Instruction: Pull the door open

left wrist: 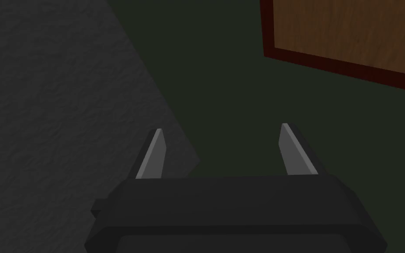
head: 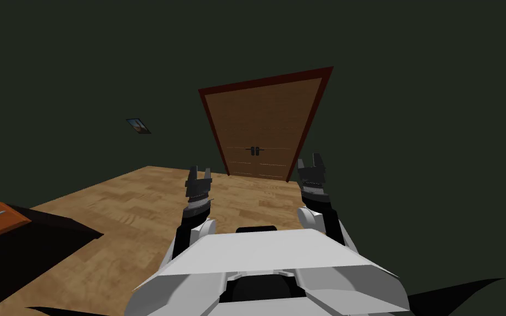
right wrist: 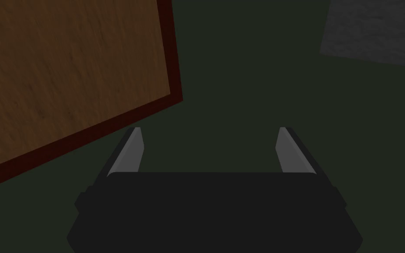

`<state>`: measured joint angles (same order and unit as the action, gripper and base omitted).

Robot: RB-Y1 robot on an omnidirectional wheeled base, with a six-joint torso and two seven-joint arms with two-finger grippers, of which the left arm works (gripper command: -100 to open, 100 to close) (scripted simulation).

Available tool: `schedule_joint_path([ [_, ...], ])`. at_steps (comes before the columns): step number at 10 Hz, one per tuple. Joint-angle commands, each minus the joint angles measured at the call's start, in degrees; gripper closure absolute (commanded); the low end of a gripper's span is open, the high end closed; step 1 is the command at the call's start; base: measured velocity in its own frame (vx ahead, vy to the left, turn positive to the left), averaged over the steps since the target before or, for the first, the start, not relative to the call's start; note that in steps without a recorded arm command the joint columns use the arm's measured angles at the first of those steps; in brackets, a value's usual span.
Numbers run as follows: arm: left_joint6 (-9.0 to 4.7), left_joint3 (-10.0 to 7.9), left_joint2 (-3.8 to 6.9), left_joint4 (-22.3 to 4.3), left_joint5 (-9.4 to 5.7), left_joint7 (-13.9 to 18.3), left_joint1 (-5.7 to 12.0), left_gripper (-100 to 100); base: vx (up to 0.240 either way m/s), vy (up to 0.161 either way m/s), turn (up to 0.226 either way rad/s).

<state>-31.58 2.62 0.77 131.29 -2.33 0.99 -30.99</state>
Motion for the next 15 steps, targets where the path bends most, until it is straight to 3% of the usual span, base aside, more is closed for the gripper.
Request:
schedule_joint_path([
  [1,0.25,-0.23,0.86,-1.9,-0.23,0.4,0.88,-100,0.091,-0.02,-0.079],
  [5,0.71,-0.65,2.33,-5.6,-0.65,1.2,2.51,-100,0.133,-0.03,-0.058],
  [10,1.61,-1.48,5.01,-12.7,-1.47,2.7,5.71,-100,0.143,-0.019,-0.079],
  [15,2.3,-2.11,6.98,-18.1,-2.1,3.8,8.16,-100,0.109,-0.018,-0.06],
])
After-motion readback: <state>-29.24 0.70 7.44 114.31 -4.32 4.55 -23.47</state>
